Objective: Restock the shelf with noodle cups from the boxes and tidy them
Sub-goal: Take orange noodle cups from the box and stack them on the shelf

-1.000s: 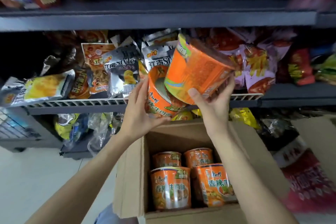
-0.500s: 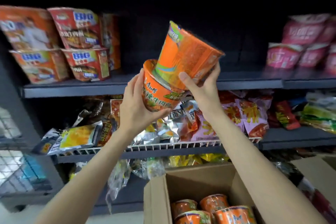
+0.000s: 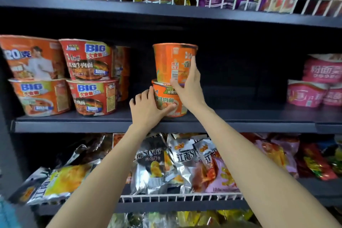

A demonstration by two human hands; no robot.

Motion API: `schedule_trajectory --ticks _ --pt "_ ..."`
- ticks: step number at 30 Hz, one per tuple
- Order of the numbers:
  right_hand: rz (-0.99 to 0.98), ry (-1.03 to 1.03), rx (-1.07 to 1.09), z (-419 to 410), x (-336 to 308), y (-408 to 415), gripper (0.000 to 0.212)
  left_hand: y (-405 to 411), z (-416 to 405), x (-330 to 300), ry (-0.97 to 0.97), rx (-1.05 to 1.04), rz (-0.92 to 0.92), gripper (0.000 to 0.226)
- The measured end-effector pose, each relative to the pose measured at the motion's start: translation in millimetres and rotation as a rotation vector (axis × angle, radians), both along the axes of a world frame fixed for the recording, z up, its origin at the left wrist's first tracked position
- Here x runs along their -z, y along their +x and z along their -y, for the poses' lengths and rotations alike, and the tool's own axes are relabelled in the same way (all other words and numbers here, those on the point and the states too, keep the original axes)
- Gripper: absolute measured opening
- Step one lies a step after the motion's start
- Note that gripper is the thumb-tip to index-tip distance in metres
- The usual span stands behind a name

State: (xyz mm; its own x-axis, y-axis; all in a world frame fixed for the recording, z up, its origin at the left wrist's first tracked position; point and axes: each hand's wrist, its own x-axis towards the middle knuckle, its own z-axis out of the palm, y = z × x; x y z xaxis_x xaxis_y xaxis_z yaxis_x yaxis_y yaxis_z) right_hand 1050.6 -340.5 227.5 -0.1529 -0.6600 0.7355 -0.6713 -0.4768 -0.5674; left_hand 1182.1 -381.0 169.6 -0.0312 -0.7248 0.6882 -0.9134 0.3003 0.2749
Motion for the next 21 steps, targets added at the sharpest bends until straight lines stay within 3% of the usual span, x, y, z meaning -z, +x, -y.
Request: schedule_trajectory --ticks 4,6,9,13,17,21 --pt "-0.408 -0.161 0.066 12.2 40.5 -1.6 0.063 41.5 13.1 16.7 -0.174 -0.063 0.070 0.081" --pt "-0.467 -0.192 0.108 23.4 44.7 1.0 0.051 52.6 19.0 23.1 -0.191 -0.013 0.049 0.064" --pt "-0.546 -0.068 0.196 57.0 35.8 9.4 0.053 48.8 21.4 29.5 -0.269 0.019 0.102 0.048" --pt "-0.698 0.216 0.250 114.3 22.3 20.2 0.063 51.7 24.6 32.1 -0.299 0.018 0.039 0.042" --pt "-0.671 0.370 0.156 132.0 13.4 26.3 0.065 51.8 23.7 29.5 -0.281 0.029 0.018 0.042" --pt "-0.520 0.105 0.090 91.4 27.7 23.7 0.052 55.2 22.0 28.7 -0.292 0.062 0.006 0.039"
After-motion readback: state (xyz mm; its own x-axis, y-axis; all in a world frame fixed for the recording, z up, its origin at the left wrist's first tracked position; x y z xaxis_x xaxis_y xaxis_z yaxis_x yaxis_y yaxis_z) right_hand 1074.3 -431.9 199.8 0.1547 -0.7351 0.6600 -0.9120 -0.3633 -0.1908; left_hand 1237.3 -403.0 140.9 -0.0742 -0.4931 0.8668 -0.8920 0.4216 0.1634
